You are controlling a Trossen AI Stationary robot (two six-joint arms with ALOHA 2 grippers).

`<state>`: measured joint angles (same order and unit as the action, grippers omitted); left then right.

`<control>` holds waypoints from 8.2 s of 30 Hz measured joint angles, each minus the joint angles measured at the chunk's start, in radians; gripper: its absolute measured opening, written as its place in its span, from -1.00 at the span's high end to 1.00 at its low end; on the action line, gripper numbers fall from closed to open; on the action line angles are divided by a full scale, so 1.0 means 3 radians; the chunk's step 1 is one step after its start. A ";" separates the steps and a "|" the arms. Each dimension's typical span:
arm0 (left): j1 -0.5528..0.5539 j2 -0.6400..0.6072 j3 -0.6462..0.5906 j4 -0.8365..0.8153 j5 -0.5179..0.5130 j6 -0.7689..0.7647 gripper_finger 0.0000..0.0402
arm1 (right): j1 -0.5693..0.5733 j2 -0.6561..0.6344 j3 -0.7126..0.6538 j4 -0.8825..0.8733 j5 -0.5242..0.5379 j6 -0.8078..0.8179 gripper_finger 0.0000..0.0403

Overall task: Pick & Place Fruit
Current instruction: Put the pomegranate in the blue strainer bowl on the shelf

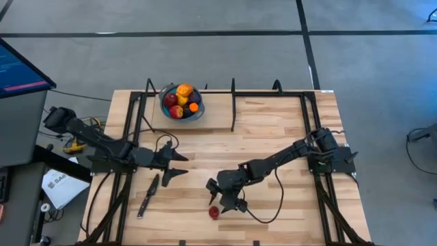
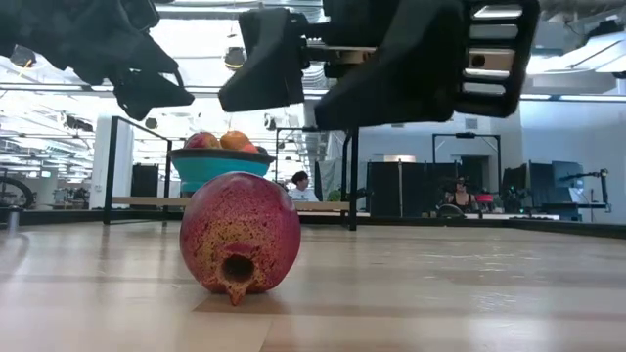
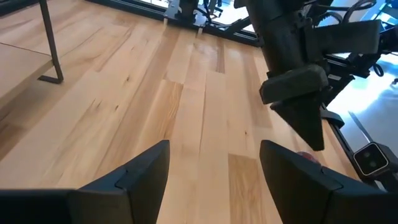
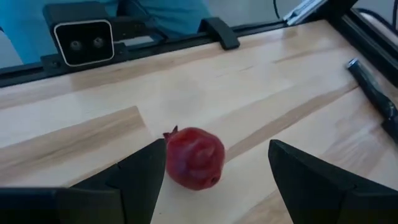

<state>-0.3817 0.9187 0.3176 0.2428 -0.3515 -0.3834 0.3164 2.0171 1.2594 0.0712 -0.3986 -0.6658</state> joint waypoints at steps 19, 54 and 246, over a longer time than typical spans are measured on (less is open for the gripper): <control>0.0004 0.0083 -0.0001 0.0111 0.0001 0.0012 -0.20 | -0.0084 0.0490 0.0237 0.0178 -0.0382 0.0152 -0.37; 0.0004 0.0083 -0.0001 0.0218 0.0003 0.0016 -0.17 | -0.0089 0.0491 0.0237 0.0421 -0.0337 0.0885 -0.37; -0.0868 0.1289 0.1059 -0.0080 -0.1384 0.0455 0.03 | -0.0445 -0.0006 -0.0855 0.1112 0.0659 0.3965 -0.37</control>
<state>-0.6421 1.3054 0.6353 0.2187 -0.7666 -0.2470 0.1830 2.0151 1.0031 0.4049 -0.2009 0.5238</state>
